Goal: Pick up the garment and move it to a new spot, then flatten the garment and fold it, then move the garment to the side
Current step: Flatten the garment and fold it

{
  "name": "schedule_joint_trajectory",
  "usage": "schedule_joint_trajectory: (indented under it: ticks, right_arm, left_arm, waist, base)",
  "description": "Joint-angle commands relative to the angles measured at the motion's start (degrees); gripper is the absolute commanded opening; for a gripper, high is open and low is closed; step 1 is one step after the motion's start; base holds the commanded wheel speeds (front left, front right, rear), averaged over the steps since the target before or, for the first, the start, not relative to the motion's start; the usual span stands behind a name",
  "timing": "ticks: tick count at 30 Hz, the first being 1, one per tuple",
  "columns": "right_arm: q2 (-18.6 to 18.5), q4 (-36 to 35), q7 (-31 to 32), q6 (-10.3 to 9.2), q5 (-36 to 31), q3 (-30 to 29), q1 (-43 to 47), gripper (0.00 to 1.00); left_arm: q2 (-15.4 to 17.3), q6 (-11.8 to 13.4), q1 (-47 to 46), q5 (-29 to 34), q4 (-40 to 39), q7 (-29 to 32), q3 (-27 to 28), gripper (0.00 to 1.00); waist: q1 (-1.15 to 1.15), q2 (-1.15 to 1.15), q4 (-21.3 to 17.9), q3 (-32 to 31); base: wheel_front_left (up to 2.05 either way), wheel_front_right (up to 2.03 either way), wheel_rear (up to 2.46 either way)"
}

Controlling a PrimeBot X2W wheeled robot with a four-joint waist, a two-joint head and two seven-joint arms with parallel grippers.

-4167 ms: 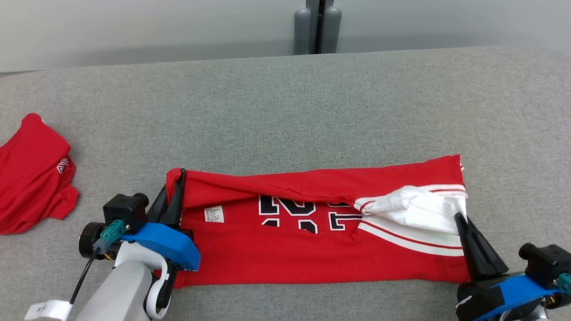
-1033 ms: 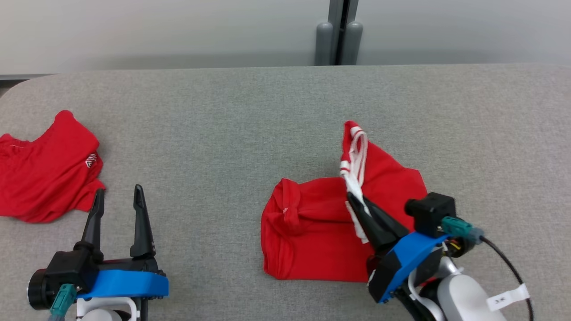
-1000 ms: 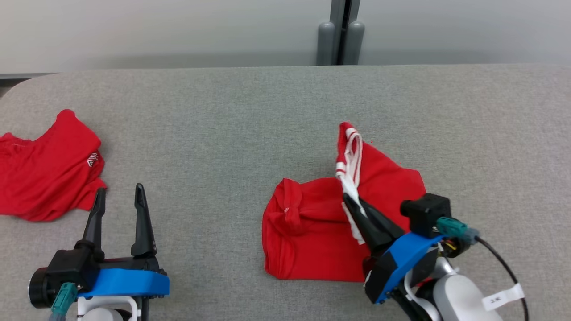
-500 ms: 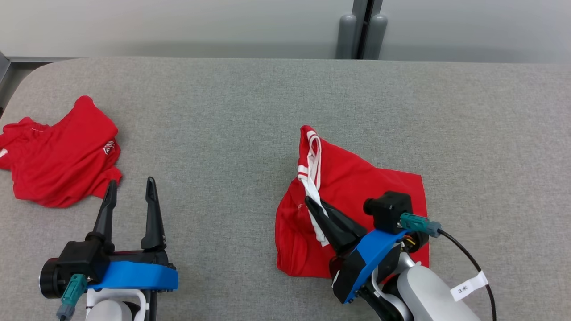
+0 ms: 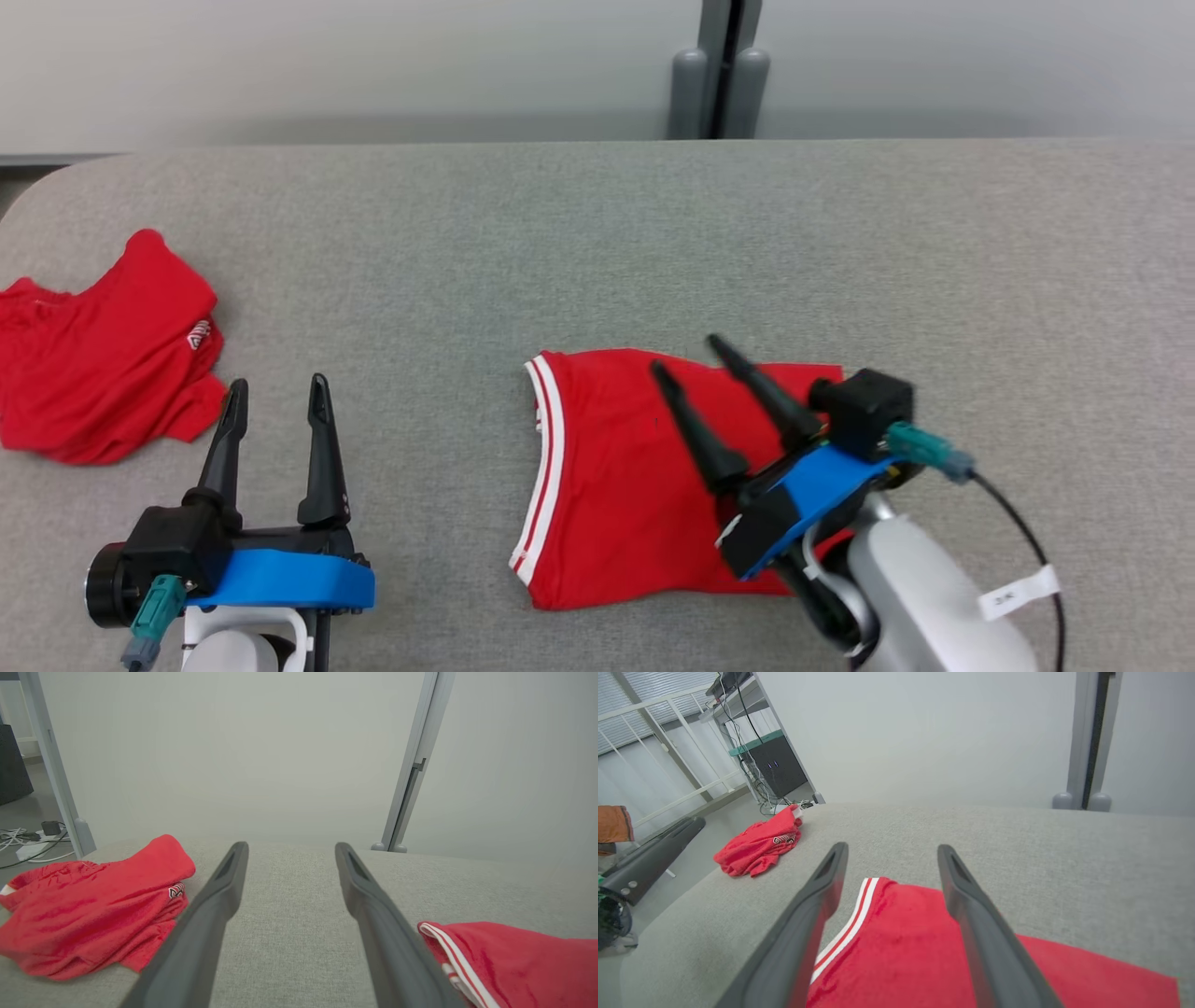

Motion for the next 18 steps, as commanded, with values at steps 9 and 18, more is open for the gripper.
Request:
schedule_joint_trajectory:
  ticks: [9, 18]
  right_arm:
    - [-0.3, -5.1, -3.2, 0.03, -9.7, -14.6, 4.7, 1.0]
    - [-0.2, -12.1, -3.5, 0.03, -14.0, -27.0, 13.9, 1.0]
  left_arm:
    - [-0.1, -0.2, 1.2, 0.6, -0.1, -0.3, 0.6, 1.0]
    - [-0.1, -0.3, 2.4, 1.5, 0.4, -0.3, 1.5, 1.0]
  waist:
    - [0.0, 0.0, -3.3, -2.0]
    - [0.0, 0.0, -5.3, -3.5]
  base:
    - [0.0, 0.0, 0.0]
    - [0.0, 0.0, 0.0]
